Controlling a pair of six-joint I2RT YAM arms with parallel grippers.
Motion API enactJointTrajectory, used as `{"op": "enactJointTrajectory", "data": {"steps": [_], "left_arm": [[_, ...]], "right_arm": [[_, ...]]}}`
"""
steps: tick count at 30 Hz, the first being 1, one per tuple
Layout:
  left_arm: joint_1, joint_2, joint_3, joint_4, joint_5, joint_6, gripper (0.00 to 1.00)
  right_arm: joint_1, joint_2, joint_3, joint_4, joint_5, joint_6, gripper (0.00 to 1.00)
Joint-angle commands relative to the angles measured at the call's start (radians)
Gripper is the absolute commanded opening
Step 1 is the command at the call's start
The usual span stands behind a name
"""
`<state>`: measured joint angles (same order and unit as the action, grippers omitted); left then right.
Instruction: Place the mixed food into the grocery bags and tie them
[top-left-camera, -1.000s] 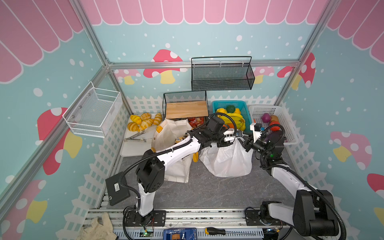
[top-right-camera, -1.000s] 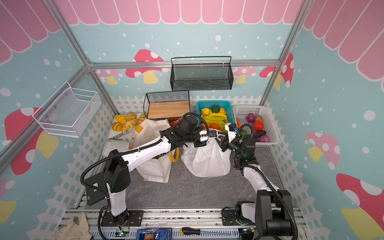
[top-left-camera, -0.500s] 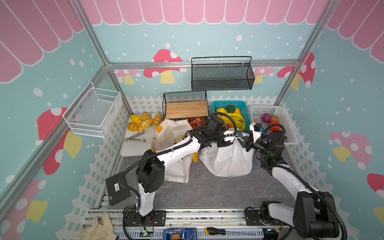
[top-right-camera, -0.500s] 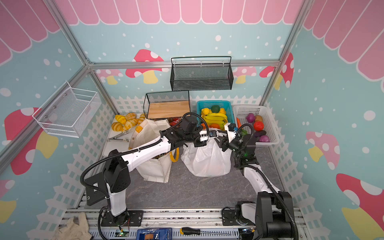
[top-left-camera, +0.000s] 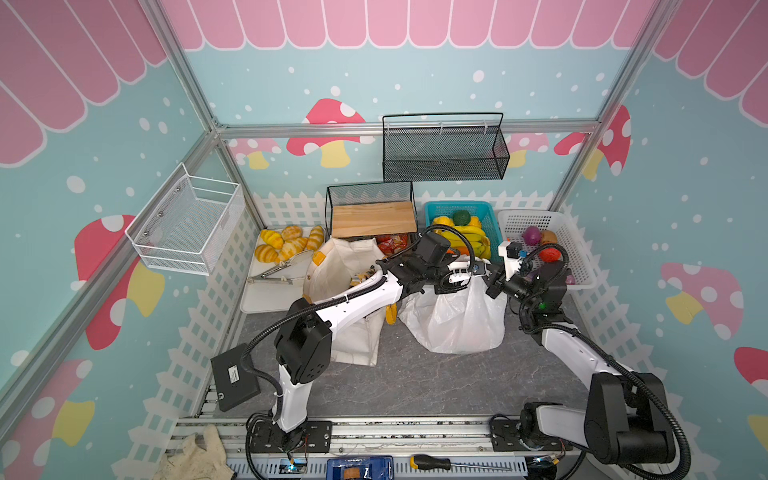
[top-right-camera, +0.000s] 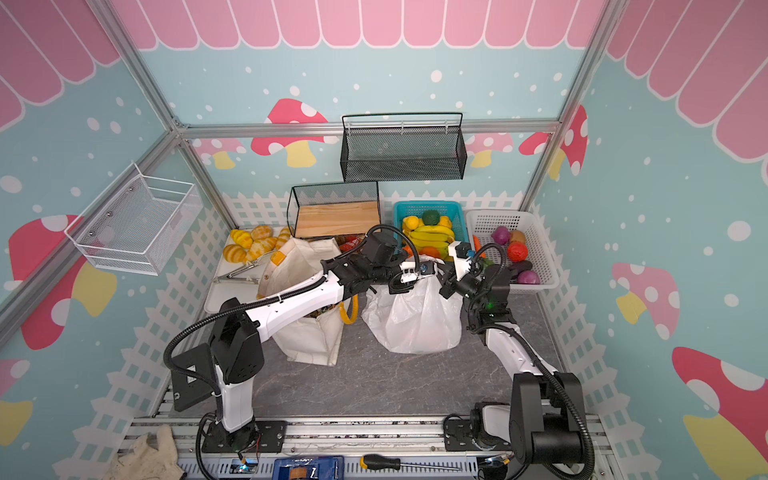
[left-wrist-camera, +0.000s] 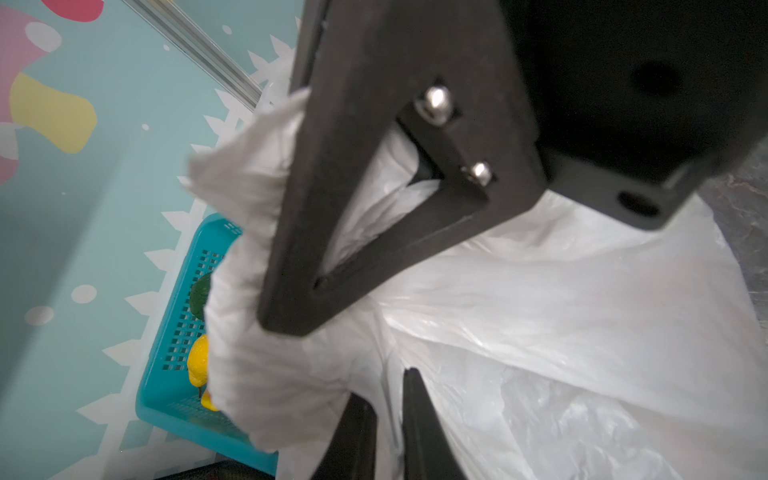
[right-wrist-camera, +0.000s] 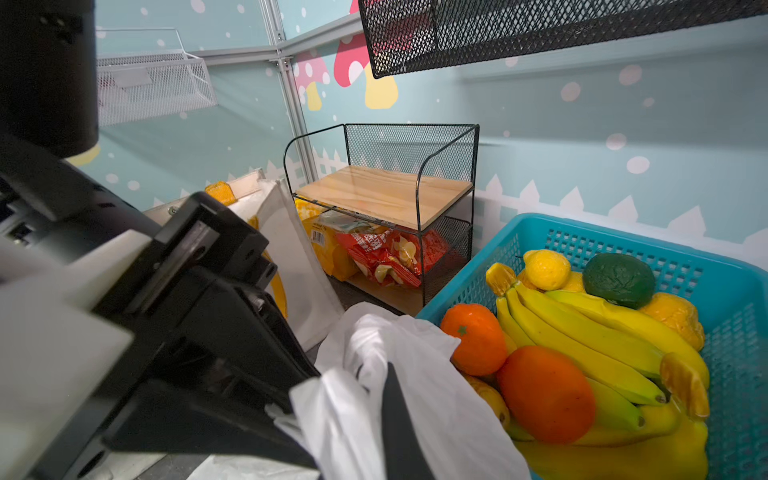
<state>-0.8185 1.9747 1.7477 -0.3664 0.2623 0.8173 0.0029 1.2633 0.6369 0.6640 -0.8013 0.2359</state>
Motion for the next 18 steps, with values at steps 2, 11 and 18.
{"op": "enactJointTrajectory", "data": {"steps": [2,11,18], "left_arm": [[0.013,-0.03,0.037,-0.138,0.085,0.023,0.32],[0.092,-0.259,-0.081,-0.195,0.366,-0.045,0.55],[0.152,-0.227,-0.047,-0.052,0.311,-0.219,0.68]], "right_arm": [[0.003,-0.023,0.035,-0.026,-0.009,-0.077,0.0],[0.002,-0.082,0.015,-0.022,-0.142,-0.15,0.0],[0.003,-0.113,-0.033,0.095,-0.245,-0.096,0.0]]}}
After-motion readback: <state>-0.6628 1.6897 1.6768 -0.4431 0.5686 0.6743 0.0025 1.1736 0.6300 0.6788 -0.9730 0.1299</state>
